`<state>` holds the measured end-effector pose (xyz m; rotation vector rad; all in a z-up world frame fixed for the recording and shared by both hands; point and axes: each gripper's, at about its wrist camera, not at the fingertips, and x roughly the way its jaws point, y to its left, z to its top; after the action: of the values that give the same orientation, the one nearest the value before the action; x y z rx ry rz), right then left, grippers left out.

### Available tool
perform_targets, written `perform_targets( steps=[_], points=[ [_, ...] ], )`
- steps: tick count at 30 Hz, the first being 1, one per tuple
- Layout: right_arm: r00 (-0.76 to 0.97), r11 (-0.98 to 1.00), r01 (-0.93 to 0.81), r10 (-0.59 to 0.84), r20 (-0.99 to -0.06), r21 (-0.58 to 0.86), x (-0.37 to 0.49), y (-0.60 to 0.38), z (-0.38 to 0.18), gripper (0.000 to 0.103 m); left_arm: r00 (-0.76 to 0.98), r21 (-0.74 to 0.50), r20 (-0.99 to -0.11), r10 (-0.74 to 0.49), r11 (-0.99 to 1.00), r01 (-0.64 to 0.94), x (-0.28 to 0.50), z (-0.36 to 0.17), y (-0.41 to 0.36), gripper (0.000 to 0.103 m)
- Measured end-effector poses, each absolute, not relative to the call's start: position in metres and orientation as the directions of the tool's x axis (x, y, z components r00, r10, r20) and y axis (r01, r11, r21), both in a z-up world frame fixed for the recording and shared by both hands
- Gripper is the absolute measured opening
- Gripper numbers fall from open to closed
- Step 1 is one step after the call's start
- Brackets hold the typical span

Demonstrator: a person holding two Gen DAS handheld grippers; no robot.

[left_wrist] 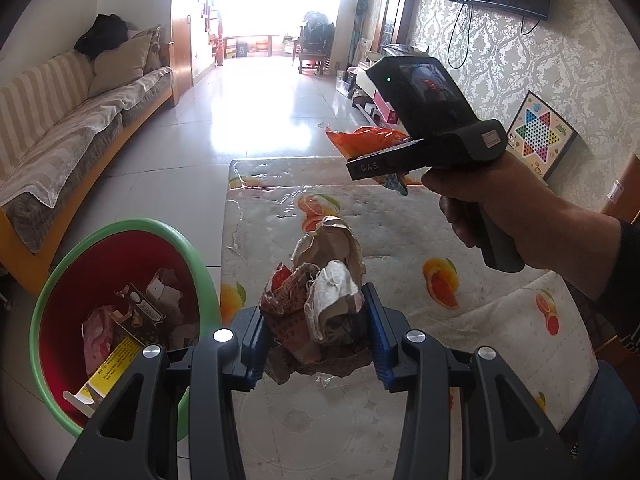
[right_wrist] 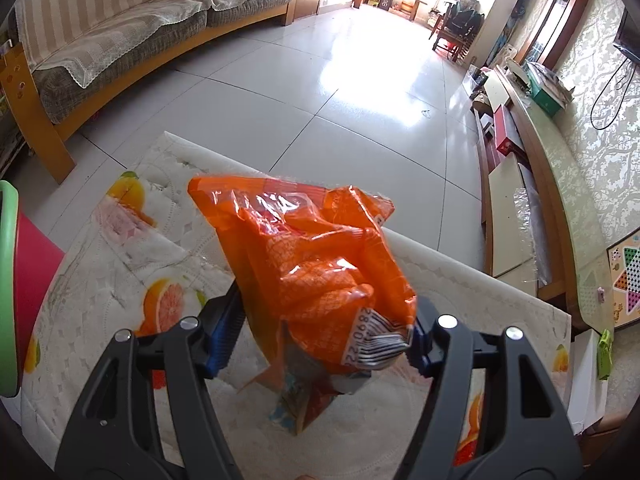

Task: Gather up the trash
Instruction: 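Drop the paper bundle into the bucket with the left gripper while the right gripper carries the orange bag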

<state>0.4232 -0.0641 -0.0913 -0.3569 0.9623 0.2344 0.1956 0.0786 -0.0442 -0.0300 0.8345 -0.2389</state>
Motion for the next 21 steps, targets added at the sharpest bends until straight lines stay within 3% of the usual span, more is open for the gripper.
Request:
perform_targets(
  steps=[8,21],
  points=[
    [0.628,0.943,-0.312,0.112,-0.77,-0.117,0.337,-0.102,-0.039,0.065,0.663,-0.09,-0.718,-0.21,0.973,0.211,0.18,-0.033,0.066,0.039],
    [0.697,0.981,-0.191,0.121,-0.707,-0.021,0.194,-0.18,0.02,0.065,0.701,-0.082,-0.693,-0.169,0.984,0.156,0.15,-0.016,0.075,0.039]
  ],
)
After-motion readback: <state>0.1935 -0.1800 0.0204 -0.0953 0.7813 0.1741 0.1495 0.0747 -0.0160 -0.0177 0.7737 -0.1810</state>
